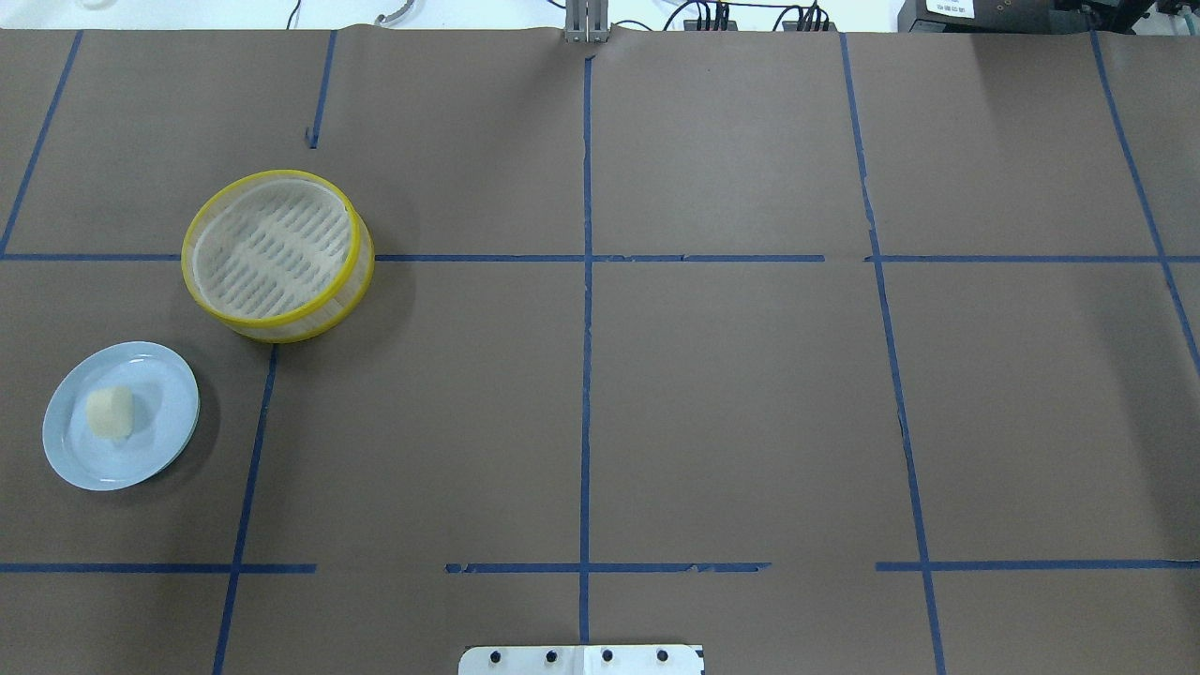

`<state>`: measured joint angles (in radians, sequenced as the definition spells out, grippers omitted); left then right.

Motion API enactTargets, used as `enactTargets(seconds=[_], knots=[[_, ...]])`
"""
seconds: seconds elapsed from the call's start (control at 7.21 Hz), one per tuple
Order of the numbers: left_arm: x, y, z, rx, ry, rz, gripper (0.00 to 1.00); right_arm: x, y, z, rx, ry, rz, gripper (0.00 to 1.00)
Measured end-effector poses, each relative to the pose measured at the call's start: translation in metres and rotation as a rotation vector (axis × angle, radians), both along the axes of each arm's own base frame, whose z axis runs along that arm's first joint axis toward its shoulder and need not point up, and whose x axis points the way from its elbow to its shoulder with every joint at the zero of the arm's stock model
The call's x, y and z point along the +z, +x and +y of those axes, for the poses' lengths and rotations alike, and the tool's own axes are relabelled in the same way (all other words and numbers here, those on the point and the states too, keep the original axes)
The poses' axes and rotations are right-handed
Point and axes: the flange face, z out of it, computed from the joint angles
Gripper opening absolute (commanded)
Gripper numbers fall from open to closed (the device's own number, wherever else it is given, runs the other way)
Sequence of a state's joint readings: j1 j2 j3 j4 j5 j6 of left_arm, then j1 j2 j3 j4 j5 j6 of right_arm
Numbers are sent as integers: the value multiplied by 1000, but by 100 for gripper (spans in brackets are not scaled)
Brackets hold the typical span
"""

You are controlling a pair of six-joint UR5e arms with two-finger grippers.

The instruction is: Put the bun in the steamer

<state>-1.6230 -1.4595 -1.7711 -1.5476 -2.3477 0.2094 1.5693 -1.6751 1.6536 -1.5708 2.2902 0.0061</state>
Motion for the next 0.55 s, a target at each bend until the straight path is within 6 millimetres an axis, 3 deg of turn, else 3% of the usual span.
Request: enactTargets(seconds=[0.55], knots=[[-2,2,-4,3,-28,2,100,0,0,0,0,0,0,100]])
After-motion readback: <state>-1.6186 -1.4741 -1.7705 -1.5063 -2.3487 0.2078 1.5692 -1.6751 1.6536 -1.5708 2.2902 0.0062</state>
